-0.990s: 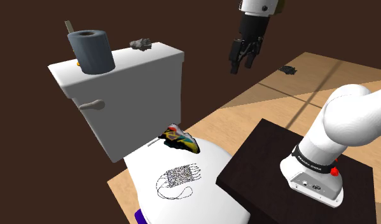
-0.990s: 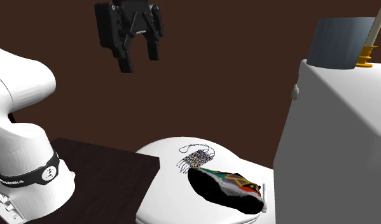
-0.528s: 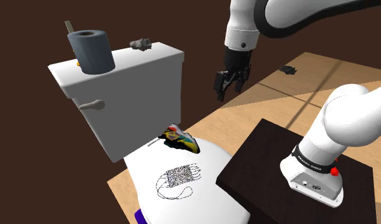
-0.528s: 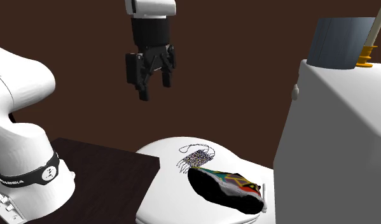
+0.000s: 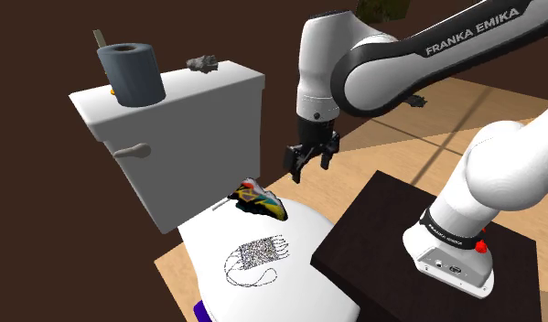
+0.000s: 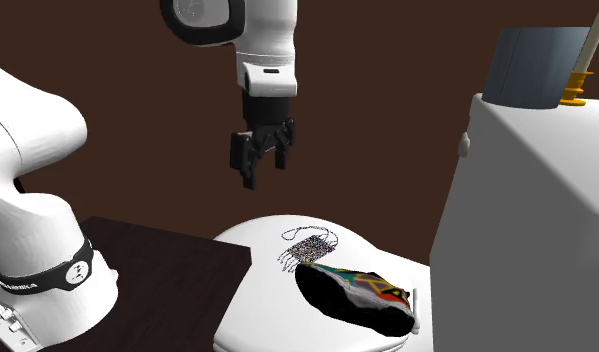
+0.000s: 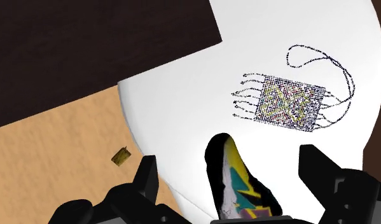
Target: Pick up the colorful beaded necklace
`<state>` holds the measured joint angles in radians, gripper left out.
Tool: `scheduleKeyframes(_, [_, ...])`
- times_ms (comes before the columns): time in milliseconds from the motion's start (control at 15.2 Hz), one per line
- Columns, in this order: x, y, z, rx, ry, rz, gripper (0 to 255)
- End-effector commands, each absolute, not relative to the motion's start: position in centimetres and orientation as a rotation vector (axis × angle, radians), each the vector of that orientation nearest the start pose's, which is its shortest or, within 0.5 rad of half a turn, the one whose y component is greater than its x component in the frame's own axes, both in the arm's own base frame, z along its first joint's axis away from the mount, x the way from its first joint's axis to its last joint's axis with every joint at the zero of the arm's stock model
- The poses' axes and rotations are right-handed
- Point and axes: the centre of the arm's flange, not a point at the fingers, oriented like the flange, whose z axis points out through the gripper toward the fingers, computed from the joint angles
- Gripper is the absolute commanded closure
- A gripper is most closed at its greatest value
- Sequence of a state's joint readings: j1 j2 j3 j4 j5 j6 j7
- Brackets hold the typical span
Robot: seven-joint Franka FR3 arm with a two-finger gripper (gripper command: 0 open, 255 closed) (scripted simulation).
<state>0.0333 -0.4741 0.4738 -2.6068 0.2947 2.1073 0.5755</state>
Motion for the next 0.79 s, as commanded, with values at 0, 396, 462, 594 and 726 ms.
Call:
scheduleKeyframes(0, [33.5, 21.3, 36.4, -3.102, 0.481, 0.117, 0])
scheduleKeyframes(396, [34.3, 26.0, 29.8, -3.101, 0.603, 0.163, 0])
scheduleKeyframes(462, [34.4, 26.7, 28.7, -3.100, 0.624, 0.171, 0])
scheduleKeyframes(594, [34.7, 28.2, 26.4, -3.099, 0.665, 0.186, 0])
scheduleKeyframes(726, [35.1, 29.7, 24.2, -3.096, 0.706, 0.202, 0])
